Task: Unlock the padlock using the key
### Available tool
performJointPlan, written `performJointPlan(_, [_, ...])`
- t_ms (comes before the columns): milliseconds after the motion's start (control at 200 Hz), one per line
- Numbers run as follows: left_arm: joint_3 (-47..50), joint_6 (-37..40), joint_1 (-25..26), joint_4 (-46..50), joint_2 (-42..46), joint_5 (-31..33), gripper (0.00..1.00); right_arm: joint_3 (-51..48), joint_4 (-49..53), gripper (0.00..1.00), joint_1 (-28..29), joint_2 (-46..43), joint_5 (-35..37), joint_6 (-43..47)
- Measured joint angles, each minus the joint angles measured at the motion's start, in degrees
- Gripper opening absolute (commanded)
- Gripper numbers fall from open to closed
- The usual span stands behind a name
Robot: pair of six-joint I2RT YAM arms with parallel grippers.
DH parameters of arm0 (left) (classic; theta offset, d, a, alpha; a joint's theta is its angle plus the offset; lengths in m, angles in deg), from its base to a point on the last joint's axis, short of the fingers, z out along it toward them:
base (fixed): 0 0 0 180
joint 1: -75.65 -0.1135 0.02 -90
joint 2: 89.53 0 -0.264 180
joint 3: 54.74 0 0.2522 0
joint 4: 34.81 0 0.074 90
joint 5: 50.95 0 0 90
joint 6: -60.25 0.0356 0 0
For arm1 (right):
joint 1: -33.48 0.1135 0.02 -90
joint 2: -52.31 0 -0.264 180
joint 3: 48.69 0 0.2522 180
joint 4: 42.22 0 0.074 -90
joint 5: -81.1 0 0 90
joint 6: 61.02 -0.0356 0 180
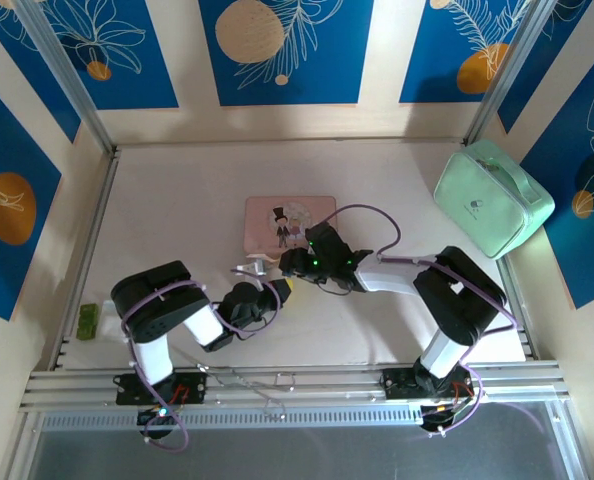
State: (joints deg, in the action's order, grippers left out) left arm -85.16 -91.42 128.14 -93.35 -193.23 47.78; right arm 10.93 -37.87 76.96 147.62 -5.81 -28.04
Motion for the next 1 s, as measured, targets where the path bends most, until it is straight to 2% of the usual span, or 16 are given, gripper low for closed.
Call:
performJointPlan(285, [-0.13,0.00,-0.04,0.42,0.07,-0.15,0.00,4.52,6.78,0.37,0.72,0.68,2.16,1.05])
performJointPlan(575, [-0.15,0.00,-0.09,0.50,0.07,-0.17,0.00,10.73,16.68,0.36,2.58,2.16,6.16,2.10])
performJointPlan(825, [-0.15,0.00,-0.11,0.61,0.07,-0.31,0.00,12.61,20.33,0.37,3.41,3.21,7.50,2.56])
performJointPlan(1000, [-0.15,0.02,-0.11,0.61,0.07,-0.42,0.00,13.31,21.05,0.34,3.45,4.04,7.50,2.58])
